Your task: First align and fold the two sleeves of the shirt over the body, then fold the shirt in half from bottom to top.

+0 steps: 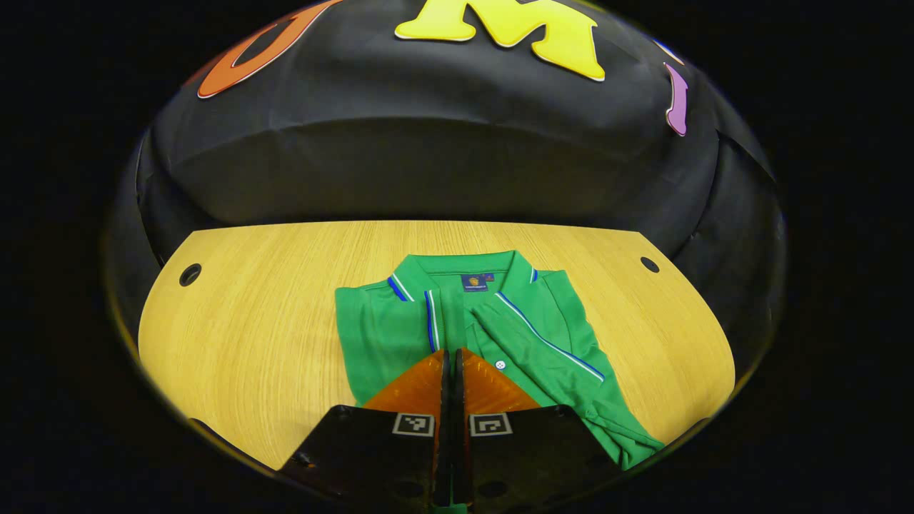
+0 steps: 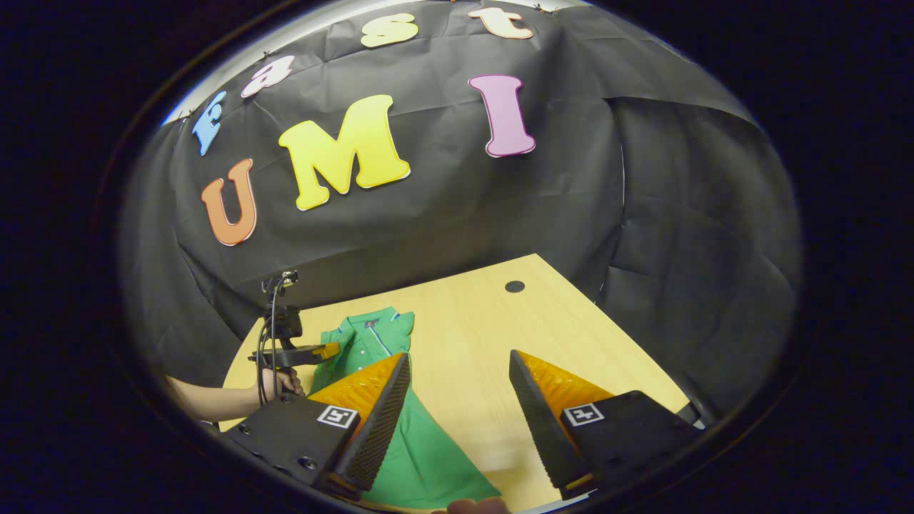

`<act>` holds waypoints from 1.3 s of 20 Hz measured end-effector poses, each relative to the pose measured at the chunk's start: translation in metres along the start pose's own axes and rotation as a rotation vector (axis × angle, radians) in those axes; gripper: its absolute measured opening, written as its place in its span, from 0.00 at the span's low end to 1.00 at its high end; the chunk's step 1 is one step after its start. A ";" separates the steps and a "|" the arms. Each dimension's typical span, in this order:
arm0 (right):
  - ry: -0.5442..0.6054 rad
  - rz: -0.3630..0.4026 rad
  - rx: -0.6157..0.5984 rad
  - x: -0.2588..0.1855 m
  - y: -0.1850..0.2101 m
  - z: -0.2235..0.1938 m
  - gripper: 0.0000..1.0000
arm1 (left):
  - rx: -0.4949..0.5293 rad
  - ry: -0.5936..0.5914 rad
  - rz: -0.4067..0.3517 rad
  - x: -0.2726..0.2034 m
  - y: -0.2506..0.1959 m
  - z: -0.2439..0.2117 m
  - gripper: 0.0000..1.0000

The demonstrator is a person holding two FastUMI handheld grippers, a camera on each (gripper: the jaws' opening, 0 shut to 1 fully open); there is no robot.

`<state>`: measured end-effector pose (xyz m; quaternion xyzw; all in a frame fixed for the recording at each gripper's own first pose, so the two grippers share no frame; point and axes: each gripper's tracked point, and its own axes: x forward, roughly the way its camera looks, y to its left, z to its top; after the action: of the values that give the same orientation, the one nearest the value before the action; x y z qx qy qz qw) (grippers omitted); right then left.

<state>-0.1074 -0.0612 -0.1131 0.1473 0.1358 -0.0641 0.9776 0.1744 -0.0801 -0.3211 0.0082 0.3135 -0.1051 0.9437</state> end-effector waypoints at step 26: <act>0.260 0.301 -0.197 0.041 0.072 -0.068 0.97 | -0.120 0.006 -0.079 -0.224 0.075 -0.090 1.00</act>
<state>-0.0729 0.0241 -0.1685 0.0768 0.2427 0.1155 0.9601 -0.0383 0.0439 -0.2648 -0.0606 0.3220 -0.1234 0.9367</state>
